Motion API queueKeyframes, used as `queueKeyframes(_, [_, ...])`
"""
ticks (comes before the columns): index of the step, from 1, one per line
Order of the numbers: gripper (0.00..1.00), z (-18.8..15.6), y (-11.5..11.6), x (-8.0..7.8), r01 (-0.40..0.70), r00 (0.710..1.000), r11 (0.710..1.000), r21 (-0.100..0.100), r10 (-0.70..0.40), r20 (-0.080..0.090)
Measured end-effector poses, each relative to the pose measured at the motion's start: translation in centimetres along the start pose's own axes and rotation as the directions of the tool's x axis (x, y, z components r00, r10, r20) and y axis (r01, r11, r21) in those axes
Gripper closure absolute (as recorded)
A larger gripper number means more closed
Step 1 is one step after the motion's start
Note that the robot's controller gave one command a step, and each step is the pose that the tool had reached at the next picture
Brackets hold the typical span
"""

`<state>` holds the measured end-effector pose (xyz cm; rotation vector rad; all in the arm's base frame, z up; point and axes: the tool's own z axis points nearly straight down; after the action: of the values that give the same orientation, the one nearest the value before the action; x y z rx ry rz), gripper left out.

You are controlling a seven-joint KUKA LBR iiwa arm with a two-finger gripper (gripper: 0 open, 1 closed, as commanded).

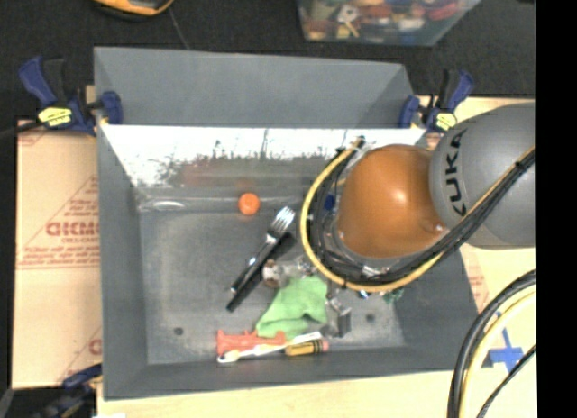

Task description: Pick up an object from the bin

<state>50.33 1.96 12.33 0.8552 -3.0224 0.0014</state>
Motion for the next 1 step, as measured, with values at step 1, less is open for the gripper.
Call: queueKeyframes(1, [0.00, 5.25, -0.96, -0.60, 0.050, 0.999, 0.999, 0.004, -0.050, 0.016])
